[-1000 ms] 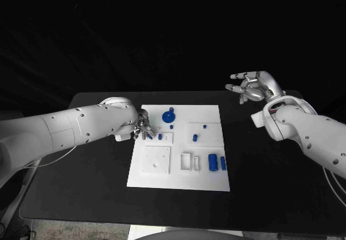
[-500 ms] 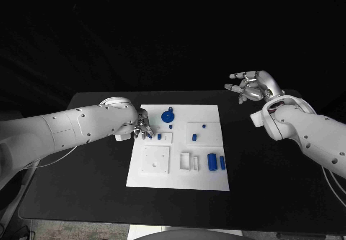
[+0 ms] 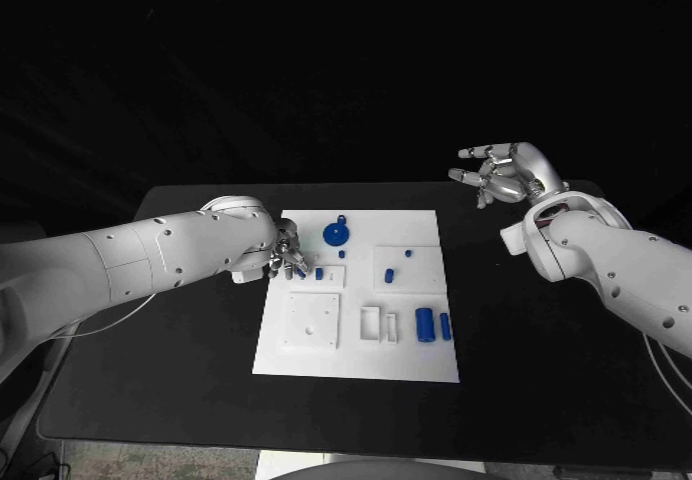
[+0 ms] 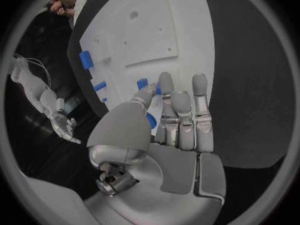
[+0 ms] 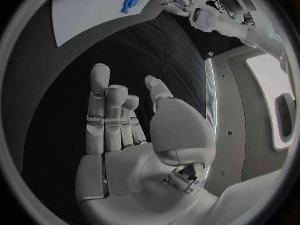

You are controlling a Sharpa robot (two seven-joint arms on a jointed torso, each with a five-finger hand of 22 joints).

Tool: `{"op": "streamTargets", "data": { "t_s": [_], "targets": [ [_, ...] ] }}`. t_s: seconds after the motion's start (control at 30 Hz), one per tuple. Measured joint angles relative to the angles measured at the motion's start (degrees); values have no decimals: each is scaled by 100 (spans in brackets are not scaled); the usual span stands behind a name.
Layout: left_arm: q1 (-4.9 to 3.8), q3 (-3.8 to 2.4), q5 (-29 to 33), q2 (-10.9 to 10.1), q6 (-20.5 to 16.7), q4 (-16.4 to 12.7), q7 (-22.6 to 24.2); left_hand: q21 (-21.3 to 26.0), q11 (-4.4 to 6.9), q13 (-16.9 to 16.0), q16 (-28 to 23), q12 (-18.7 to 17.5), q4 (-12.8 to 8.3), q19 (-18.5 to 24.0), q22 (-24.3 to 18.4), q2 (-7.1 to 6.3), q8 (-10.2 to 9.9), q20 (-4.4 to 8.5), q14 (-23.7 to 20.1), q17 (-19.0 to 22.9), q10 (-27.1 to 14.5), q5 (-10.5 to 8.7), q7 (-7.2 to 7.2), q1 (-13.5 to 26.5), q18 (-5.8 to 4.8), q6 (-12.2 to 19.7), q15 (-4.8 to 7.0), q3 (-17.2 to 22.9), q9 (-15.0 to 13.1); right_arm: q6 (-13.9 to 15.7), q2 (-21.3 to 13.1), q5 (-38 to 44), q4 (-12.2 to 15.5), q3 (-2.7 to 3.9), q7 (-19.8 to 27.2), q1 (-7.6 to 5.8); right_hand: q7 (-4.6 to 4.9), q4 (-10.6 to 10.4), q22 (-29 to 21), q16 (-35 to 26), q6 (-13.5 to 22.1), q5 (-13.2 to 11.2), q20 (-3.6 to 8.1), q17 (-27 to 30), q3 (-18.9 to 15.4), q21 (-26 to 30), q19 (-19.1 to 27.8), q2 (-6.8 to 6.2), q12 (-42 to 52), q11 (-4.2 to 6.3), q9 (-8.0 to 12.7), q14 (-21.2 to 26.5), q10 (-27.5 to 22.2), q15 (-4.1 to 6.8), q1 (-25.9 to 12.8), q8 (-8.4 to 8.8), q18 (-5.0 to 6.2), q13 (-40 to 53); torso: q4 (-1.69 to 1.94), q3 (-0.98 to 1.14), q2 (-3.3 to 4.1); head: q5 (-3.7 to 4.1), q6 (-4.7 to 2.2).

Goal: Assemble the parts on the task board

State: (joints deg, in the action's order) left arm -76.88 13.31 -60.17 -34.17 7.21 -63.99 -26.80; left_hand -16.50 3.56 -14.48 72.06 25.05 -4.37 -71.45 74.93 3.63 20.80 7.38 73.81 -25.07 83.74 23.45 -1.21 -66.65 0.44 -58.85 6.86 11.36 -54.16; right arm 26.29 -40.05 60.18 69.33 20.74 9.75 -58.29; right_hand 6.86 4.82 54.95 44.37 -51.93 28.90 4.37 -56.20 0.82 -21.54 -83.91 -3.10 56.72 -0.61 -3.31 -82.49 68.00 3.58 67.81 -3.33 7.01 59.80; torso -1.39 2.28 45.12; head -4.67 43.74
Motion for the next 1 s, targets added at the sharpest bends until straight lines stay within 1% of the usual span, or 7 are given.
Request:
{"op": "streamTargets", "data": {
  "t_s": [0.3, 0.5, 0.77, 0.87, 1.0],
  "targets": [
    [1, -2, 4, 4, 34, 21, 11, 0, 0, -4, 0, 0, -3, 0, 0, 0, -1, 0, 0, 0, 0, 45, -1, 0, 0, -1, 0, 3, 9, 0, -6, 0, -4, 0, 0, 5, 0, 0, -3, 0, 0, 0, 0, -4, 0, 0, 0, 0, 0, 0, 0, 0, 0, 0, 0, 0, -2, 4, 0, 0, 0, -4, 3],
    [0, -4, 4, 2, 98, 26, 13, 0, 0, -4, 0, 0, -4, 0, -1, 0, -2, 0, 0, -3, 0, 45, -1, 0, 0, -1, 0, 3, 16, 0, -7, -1, -5, 0, 0, 7, 0, 0, -3, 0, 0, 0, 0, -3, 0, 0, 0, 0, 0, 0, 0, 0, 0, 0, 0, 0, -2, 4, 1, -1, 0, 16, 5],
    [13, 4, 1, -7, 195, 31, 12, 0, 0, -4, 0, 0, -6, 0, -1, 0, -33, 0, 0, -5, 0, 44, -10, 0, 0, -10, 0, 5, 17, -2, -10, -1, -6, 0, 0, 9, 0, 0, -3, 0, 0, -1, 0, -3, 0, 0, 0, 0, 0, 0, 0, 0, 0, 0, 0, 0, -3, 3, 1, -1, 0, 7, 6],
    [12, 2, 2, -5, 204, 35, 12, 0, 0, -3, 0, 0, -7, 0, -1, 0, -11, 0, 0, -11, 0, 89, -10, 0, 0, -10, 0, 6, 17, -2, -10, -2, -7, 0, 0, 9, 0, 0, -9, 0, 0, -1, 0, -3, 0, 0, 0, 7, 0, 0, 0, 0, 0, 0, -42, 0, -4, 3, -1, -1, 0, 5, 8],
    [12, 2, 11, -3, 212, 38, 11, 0, 0, -3, 0, 0, -8, 0, -2, 0, -11, 0, 0, -10, 0, 89, -10, 0, 0, -10, 0, 6, 17, -2, -10, -2, -9, 0, 1, 10, 0, 0, -10, 0, 0, -1, 0, -2, 0, 0, 0, 5, 0, 0, 0, 0, 0, 0, -55, 0, -4, 3, -1, -1, 0, 10, 13]
  ]
}}
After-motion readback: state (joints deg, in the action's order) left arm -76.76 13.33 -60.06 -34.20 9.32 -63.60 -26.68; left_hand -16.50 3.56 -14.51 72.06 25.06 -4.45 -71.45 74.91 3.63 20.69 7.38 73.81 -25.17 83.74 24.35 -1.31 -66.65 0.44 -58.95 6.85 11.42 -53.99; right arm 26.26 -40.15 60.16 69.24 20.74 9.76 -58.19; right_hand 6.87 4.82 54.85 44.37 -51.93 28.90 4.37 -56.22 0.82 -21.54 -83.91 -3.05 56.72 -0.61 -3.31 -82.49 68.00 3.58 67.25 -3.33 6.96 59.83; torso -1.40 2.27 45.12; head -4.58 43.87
